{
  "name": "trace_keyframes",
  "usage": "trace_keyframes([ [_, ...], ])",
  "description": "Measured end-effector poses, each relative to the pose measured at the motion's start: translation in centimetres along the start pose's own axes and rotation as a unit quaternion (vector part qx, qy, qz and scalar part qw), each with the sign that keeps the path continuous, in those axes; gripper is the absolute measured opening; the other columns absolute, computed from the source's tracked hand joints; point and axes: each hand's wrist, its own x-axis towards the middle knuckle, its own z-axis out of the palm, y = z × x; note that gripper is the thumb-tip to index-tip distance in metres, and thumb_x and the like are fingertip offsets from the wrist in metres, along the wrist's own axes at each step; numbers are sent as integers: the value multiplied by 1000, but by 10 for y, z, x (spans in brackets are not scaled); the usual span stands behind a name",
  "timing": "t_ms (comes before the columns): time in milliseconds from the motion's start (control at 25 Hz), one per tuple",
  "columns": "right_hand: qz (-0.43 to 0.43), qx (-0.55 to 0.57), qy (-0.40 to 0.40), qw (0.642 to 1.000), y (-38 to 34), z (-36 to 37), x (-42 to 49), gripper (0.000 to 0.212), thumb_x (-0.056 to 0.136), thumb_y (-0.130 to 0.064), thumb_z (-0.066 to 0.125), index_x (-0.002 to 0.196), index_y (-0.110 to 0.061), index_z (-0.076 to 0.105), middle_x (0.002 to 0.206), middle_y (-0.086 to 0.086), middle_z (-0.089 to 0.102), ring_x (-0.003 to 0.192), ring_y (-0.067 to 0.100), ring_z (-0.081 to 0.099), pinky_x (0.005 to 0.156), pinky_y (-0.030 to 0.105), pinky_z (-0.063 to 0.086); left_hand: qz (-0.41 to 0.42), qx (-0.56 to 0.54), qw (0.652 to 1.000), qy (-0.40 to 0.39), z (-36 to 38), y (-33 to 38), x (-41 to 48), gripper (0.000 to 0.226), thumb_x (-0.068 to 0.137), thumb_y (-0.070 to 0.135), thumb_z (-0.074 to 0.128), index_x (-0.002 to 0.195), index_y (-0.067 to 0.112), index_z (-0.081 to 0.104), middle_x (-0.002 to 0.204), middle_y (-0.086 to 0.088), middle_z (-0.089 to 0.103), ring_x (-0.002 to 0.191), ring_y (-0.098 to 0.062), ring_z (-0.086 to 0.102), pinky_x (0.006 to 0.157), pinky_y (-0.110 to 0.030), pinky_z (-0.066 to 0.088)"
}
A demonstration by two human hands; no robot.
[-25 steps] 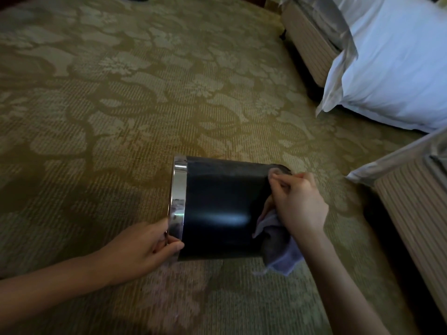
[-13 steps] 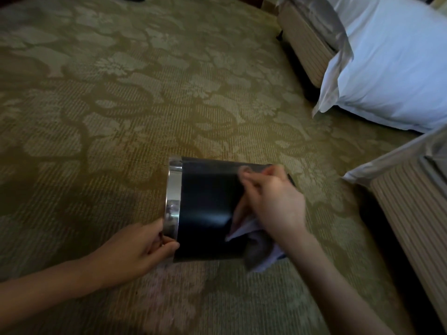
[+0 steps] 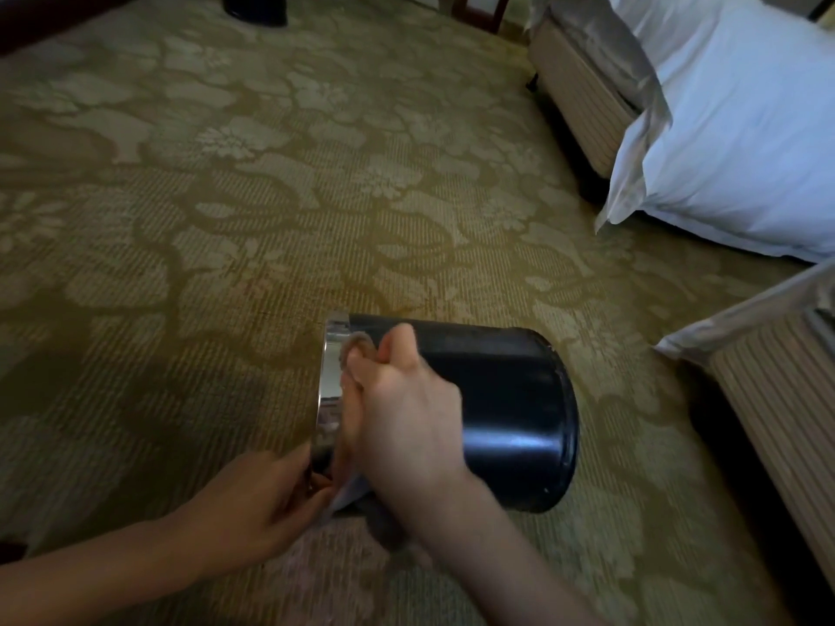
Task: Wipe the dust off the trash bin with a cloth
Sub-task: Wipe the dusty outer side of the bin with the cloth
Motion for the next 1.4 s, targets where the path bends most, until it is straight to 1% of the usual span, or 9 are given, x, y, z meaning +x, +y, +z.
trace_keyframes([
  [160,34,-2,5,999,35,-10,-1,17,98,-42,53,103,-36,67,86,-9,39,59,9,43,45,16,18,-26,-8,1000,-8,-2,6,0,15,84,62,46,94,50,46,66,20,68,59,2,64,53,-13,48],
  [360,255,-30,-28,966,141,-45,-17,39,94,-63,40,112,-45,69,99,-6,49,84,23,64,66,31,39,-33,-10,999,-8,4,14,-6,19,82,69,41,78,52,33,60,32,58,52,3,57,53,-11,45],
  [480,242,-31,-6,970,130,-41,-17,40,97,-57,41,112,-37,72,97,-5,48,73,20,57,64,30,39,-13,-9,1000,-6,7,14,-11,19,89,55,52,78,57,38,58,32,56,49,4,56,50,-6,38],
  [640,76,-3,11,997,46,-14,-4,20,96,-43,56,102,-36,73,88,-11,43,53,0,37,47,9,20,4,5,1000,-16,12,10,-19,13,93,49,53,87,50,42,52,26,49,50,7,53,52,-2,36],
  [800,-6,13,-24,1000,-12,1,-1,9,93,-31,61,90,-26,68,84,-7,42,55,7,40,41,15,21,2,10,1000,18,16,7,-26,17,89,51,56,96,41,44,59,17,58,57,-4,61,51,-1,28],
  [920,37,-10,-2,999,32,-13,-10,16,97,-43,56,101,-36,70,83,-10,42,54,8,43,44,14,18,-29,-11,1000,5,16,5,-26,30,86,61,51,72,35,45,56,26,53,53,7,55,52,-4,34],
  [1040,192,-37,-10,981,111,-37,-30,34,95,-60,43,109,-43,70,90,-9,46,70,20,62,58,27,39,-45,-19,998,-30,18,4,-27,26,84,58,55,65,42,46,56,29,56,56,7,59,58,-11,48],
  [1200,256,9,-7,967,145,-48,-50,36,92,-63,44,107,-44,71,91,-9,51,79,21,61,67,33,44,-71,-30,994,-74,5,23,-20,33,83,58,61,60,37,51,62,40,58,59,11,59,56,-7,43],
  [1400,240,21,5,971,121,-48,-52,35,95,-59,45,107,-40,72,88,-10,49,67,12,52,61,30,41,-97,-211,972,31,-23,43,11,16,91,35,59,78,31,67,78,10,72,70,-5,68,62,-17,53],
])
